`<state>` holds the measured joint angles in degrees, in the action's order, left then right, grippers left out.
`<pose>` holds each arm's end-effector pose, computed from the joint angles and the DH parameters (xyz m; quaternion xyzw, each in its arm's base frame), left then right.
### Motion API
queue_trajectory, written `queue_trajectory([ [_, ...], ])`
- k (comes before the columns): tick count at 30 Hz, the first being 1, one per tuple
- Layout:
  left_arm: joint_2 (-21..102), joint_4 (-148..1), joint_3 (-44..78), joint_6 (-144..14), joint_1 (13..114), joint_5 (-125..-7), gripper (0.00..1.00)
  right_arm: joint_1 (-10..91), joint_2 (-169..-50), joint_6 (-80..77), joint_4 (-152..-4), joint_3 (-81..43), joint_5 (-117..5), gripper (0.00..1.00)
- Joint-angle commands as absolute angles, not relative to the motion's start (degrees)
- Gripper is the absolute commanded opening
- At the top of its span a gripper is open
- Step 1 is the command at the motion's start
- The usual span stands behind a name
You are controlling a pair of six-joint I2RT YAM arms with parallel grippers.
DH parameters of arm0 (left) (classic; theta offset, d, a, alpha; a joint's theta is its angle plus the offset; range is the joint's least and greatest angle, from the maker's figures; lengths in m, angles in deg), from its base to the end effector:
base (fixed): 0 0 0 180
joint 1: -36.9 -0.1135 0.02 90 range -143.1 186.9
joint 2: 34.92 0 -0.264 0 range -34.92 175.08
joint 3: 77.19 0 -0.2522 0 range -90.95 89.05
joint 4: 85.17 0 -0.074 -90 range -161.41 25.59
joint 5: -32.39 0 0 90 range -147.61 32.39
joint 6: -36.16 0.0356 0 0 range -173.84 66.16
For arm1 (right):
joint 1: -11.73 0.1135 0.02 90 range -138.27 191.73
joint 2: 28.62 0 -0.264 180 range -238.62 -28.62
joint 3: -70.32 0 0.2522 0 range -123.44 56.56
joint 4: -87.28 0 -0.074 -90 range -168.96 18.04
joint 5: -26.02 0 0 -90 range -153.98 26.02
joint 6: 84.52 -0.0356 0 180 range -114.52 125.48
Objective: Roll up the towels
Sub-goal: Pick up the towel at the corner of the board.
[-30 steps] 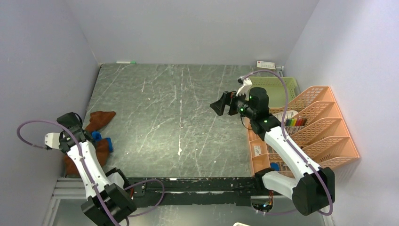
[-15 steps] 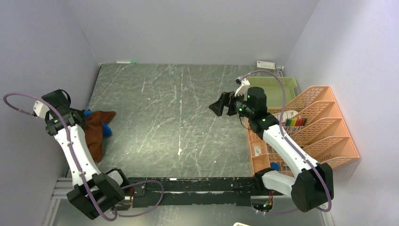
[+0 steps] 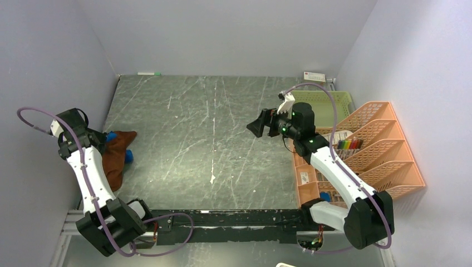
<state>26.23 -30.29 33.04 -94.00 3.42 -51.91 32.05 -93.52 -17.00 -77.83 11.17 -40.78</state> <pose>0.1796 0.1230 0.3035 -0.5703 0.7309 0.0244 0.3741 0.2378 0.1030 0.2897 -0.0992 0.8076 0.3573 0.4586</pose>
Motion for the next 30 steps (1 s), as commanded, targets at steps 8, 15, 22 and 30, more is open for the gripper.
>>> queue_trajectory([
  [8, 26.31, -34.07, 33.63, -92.45, 3.86, -54.94, 0.37, 32.34, -95.33, -16.18, -79.18, 11.56, -39.93, 1.0],
  [15, 26.54, -35.17, 34.84, -92.64, 3.77, -57.43, 0.07, 32.31, -95.81, -15.74, -79.0, 11.57, -39.74, 1.0],
  [22, 26.34, -34.82, 35.44, -92.98, 3.8, -56.37, 0.14, 32.3, -96.02, -15.42, -78.95, 11.64, -39.71, 1.0],
  [30, 23.49, -30.59, 46.52, -103.26, 3.53, -49.77, 0.97, 32.34, -96.58, -15.36, -78.93, 11.33, -39.37, 1.0],
])
